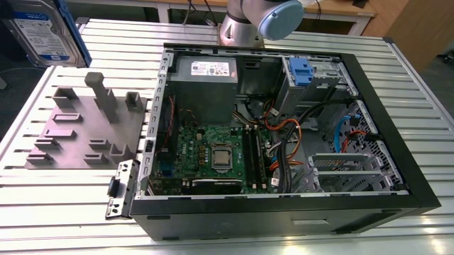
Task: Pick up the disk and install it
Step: 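Pick up the disk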
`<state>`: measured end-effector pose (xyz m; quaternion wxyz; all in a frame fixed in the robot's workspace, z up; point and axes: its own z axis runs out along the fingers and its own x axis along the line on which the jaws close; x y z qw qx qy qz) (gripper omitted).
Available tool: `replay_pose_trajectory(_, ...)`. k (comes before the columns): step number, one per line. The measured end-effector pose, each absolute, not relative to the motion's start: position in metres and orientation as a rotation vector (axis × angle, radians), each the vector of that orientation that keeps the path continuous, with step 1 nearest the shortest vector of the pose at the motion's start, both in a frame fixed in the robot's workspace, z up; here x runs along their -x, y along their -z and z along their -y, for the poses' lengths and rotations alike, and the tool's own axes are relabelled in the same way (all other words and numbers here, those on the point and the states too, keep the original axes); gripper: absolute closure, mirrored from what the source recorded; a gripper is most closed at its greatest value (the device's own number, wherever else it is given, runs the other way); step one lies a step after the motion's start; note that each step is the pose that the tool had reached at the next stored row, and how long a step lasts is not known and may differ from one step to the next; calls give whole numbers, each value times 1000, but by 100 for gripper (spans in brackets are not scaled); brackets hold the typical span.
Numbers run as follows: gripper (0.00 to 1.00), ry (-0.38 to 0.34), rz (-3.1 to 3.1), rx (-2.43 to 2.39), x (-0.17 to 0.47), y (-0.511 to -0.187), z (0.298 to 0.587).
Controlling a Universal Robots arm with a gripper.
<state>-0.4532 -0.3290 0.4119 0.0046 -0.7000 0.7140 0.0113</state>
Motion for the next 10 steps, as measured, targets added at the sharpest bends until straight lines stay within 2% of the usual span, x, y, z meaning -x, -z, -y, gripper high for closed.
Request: replay_pose_trajectory(10, 64, -35, -2237, 2193, 453, -414, 329)
